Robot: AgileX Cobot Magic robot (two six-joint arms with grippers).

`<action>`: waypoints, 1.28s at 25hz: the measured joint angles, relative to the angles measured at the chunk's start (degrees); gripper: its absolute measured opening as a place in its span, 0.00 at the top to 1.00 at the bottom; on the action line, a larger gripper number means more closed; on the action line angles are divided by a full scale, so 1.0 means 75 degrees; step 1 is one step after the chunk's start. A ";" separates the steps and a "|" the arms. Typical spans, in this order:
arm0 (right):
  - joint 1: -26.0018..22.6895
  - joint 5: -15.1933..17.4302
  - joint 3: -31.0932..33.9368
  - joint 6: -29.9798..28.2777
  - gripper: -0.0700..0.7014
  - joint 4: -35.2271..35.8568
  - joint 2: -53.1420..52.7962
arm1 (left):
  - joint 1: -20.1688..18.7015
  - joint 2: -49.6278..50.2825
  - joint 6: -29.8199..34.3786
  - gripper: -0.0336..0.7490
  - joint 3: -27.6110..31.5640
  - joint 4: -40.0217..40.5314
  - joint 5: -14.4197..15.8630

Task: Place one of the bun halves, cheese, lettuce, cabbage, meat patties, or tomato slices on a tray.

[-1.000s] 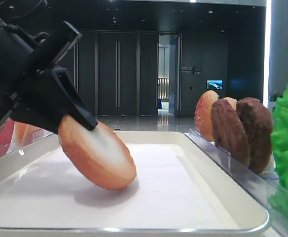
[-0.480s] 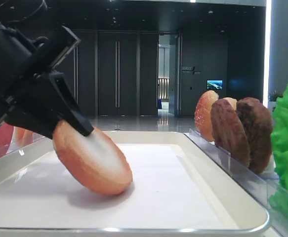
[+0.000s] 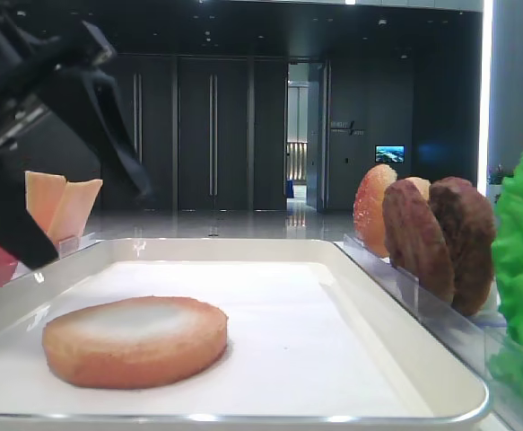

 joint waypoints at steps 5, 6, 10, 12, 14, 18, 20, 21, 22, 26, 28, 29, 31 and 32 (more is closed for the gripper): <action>0.0000 0.0000 0.0000 0.0000 0.21 0.0000 0.0000 | 0.0070 -0.0600 -0.1132 0.08 -0.0974 0.1204 0.0758; 0.0000 0.0000 0.0000 0.0000 0.21 0.0000 0.0000 | 0.0070 -0.0716 -0.1307 0.08 -0.1267 0.1409 0.1007; 0.0000 0.0000 0.0000 0.0000 0.21 0.0000 0.0000 | 0.0109 -0.1226 -0.2074 0.07 -0.2346 0.2497 0.1904; 0.0000 0.0000 0.0000 0.0000 0.21 0.0000 0.0000 | 0.0325 -0.1451 -0.2440 0.07 -0.2714 0.3133 0.2392; 0.0000 0.0000 0.0000 0.0000 0.21 0.0000 0.0000 | 0.0679 -0.1600 -0.2766 0.07 -0.2833 0.3955 0.2901; 0.0000 0.0000 0.0000 0.0000 0.21 0.0000 0.0000 | 0.1543 -0.1753 -0.3077 0.07 -0.2849 0.5573 0.3685; 0.0000 0.0000 0.0000 0.0000 0.21 0.0000 0.0000 | 0.1848 -0.1833 -0.3235 0.07 -0.2859 0.6481 0.3760; 0.0000 0.0000 0.0000 0.0000 0.21 0.0000 0.0000 | 0.1949 -0.1869 -0.3289 0.07 -0.2864 0.6824 0.3768; 0.0000 0.0000 0.0000 0.0000 0.21 0.0000 0.0000 | 0.2004 -0.1912 -0.3370 0.07 -0.2864 0.7108 0.3777; 0.0000 0.0000 0.0000 0.0000 0.21 0.0000 0.0000 | 0.2025 -0.2191 -0.3472 0.07 -0.2821 0.7517 0.3792; 0.0000 0.0000 0.0000 0.0000 0.21 0.0000 0.0000 | 0.2025 -0.2472 -0.3558 0.07 -0.2577 0.7501 0.3792; 0.0000 0.0000 0.0000 0.0000 0.21 0.0000 0.0000 | 0.2025 -0.2694 -0.3580 0.07 -0.2322 0.7486 0.3785; 0.0000 0.0000 0.0000 0.0000 0.21 0.0000 0.0000 | 0.2025 -0.3251 -0.3613 0.07 -0.1653 0.7480 0.3785; 0.0000 0.0000 0.0000 0.0000 0.21 0.0000 0.0000 | 0.2025 -0.3625 -0.3620 0.07 -0.1233 0.7470 0.3785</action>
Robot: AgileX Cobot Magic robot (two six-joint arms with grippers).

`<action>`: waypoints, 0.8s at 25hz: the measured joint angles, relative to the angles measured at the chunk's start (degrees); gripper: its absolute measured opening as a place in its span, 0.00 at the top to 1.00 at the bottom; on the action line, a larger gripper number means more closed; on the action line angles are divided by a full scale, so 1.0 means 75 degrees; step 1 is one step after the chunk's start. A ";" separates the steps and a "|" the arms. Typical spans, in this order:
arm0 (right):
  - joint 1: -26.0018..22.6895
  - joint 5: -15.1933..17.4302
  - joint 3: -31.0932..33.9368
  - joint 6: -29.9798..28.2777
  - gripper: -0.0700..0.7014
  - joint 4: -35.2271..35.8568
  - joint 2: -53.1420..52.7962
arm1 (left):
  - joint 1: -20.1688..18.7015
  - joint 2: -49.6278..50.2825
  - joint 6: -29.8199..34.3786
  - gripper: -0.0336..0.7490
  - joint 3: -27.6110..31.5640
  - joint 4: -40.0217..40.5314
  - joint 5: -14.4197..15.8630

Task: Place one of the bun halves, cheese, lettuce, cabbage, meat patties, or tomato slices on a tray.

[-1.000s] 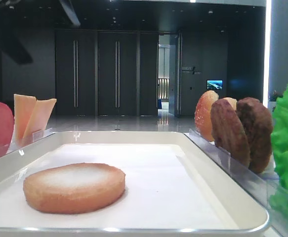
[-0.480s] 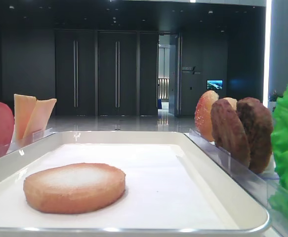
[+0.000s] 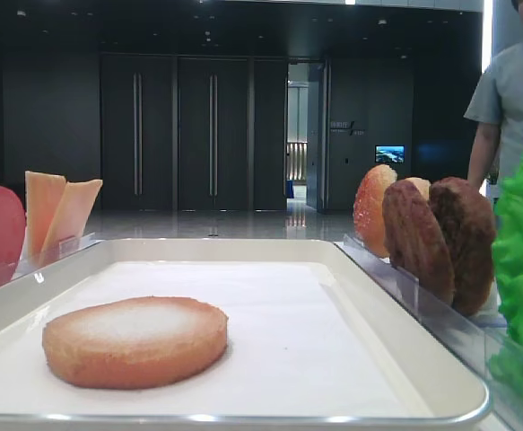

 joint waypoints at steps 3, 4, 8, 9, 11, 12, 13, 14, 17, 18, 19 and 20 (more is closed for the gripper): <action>0.0000 0.0000 0.0000 0.0000 0.21 0.0000 0.0000 | 0.0000 -0.1248 -0.0036 0.07 0.1171 -0.0047 0.0016; 0.0000 0.0000 0.0000 0.0000 0.21 0.0000 0.0000 | 0.0000 -0.1714 -0.0056 0.07 0.1553 -0.0070 0.0034; 0.0000 0.0000 0.0000 0.0000 0.21 0.0000 0.0000 | 0.0000 -0.3630 -0.0241 0.07 0.2822 -0.0158 0.0088; 0.0000 0.0000 0.0000 0.0000 0.21 0.0000 0.0000 | 0.0000 -0.4184 -0.0284 0.07 0.3083 -0.0161 0.0110; 0.0000 0.0000 0.0000 0.0000 0.21 0.0000 0.0000 | 0.0000 -0.5202 -0.0356 0.07 0.3485 -0.0168 0.0037; 0.0000 0.0000 0.0000 0.0000 0.21 0.0000 0.0000 | 0.0000 -0.5748 -0.0364 0.07 0.3657 -0.0177 -0.0091; 0.0000 0.0000 0.0000 0.0000 0.21 0.0000 0.0000 | 0.0000 -0.6283 -0.0364 0.07 0.3771 -0.0186 -0.0188; 0.0000 0.0000 0.0000 0.0000 0.21 0.0000 0.0000 | 0.0000 -0.6719 -0.0369 0.07 0.3869 -0.0186 -0.0240; 0.0000 0.0000 0.0000 0.0000 0.21 0.0000 0.0000 | 0.0000 -0.8088 -0.0369 0.07 0.3920 -0.0186 -0.0377; 0.0000 0.0000 0.0000 0.0000 0.21 0.0000 0.0000 | 0.0000 -0.8542 -0.0369 0.07 0.3920 -0.0186 -0.0419; 0.0000 0.0000 0.0000 0.0000 0.21 0.0000 0.0000 | 0.0000 -0.8876 -0.0369 0.07 0.3935 -0.0179 -0.0450; 0.0000 0.0000 0.0000 0.0000 0.21 0.0000 0.0000 | 0.0000 -0.9047 -0.0369 0.07 0.3960 -0.0179 -0.0460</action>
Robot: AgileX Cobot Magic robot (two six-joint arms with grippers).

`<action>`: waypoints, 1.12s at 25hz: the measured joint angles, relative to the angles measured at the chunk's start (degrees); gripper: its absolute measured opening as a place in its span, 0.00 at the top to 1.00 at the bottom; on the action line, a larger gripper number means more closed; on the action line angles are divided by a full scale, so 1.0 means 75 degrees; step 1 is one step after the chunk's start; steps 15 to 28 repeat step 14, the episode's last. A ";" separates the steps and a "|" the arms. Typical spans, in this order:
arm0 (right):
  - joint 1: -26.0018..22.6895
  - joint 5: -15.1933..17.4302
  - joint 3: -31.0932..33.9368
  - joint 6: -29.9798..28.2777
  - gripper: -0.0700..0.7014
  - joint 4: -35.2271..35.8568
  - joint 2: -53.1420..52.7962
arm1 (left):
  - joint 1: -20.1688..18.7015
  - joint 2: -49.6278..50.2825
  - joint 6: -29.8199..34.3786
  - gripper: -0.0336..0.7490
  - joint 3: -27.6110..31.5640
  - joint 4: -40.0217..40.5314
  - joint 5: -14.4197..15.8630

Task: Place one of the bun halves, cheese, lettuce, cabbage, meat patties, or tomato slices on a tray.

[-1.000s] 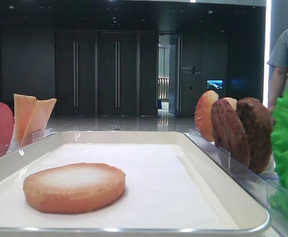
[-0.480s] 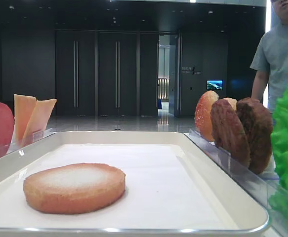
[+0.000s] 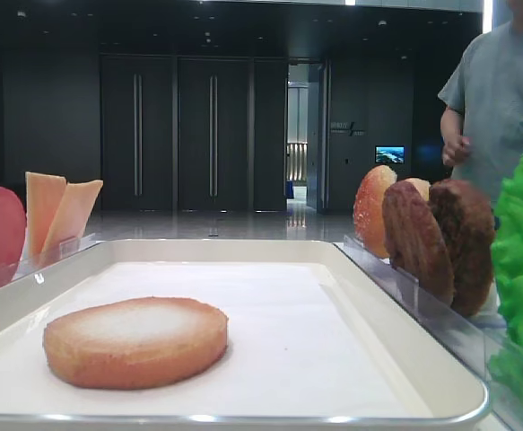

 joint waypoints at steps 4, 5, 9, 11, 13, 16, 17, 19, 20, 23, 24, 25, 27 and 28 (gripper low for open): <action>0.0000 0.0000 0.0000 0.0000 0.21 0.0000 0.0000 | 0.0000 -0.0052 -0.0019 0.07 0.0183 0.0027 -0.0241; 0.0000 0.0000 0.0003 0.0000 0.21 0.0000 0.0000 | 0.0000 -0.0052 -0.0019 0.07 0.0183 0.0027 -0.0264; 0.0000 0.0000 0.0003 0.0000 0.21 0.0000 0.0000 | 0.0000 -0.0052 -0.0043 0.07 0.0183 0.0043 -0.0326; 0.0000 0.0000 0.0003 0.0000 0.21 0.0000 0.0000 | 0.0000 -0.0052 -0.0042 0.07 0.0183 0.0051 -0.0332; 0.0000 0.0000 0.0003 0.0000 0.21 0.0000 0.0000 | 0.0000 -0.0052 -0.0042 0.07 0.0183 0.0051 -0.0332; 0.0000 0.0000 0.0003 0.0000 0.21 0.0000 0.0000 | 0.0000 -0.0052 -0.0042 0.07 0.0183 0.0051 -0.0339; 0.0000 0.0000 0.0003 0.0000 0.21 0.0000 0.0000 | 0.0000 -0.0052 -0.0042 0.07 0.0183 0.0051 -0.0339; 0.0000 0.0000 0.0003 0.0000 0.21 0.0000 0.0000 | 0.0000 -0.0052 -0.0042 0.07 0.0183 0.0051 -0.0339; 0.0000 0.0000 0.0003 0.0000 0.21 0.0000 0.0000 | 0.0000 -0.0052 -0.0042 0.07 0.0183 0.0051 -0.0339; 0.0000 0.0000 0.0003 0.0000 0.21 0.0000 0.0000 | 0.0000 -0.0052 -0.0042 0.07 0.0183 0.0051 -0.0339; 0.0000 0.0000 0.0003 0.0000 0.21 0.0000 0.0000 | 0.0000 -0.0052 -0.0042 0.07 0.0183 0.0051 -0.0339; 0.0000 0.0000 0.0003 0.0000 0.21 0.0000 0.0000 | 0.0000 -0.0052 -0.0042 0.07 0.0183 0.0051 -0.0339; 0.0000 0.0000 0.0003 0.0000 0.21 0.0000 0.0000 | 0.0000 -0.0052 -0.0042 0.07 0.0183 0.0051 -0.0339; 0.0000 0.0000 0.0003 0.0000 0.21 0.0000 0.0000 | 0.0000 -0.0052 -0.0042 0.07 0.0183 0.0051 -0.0339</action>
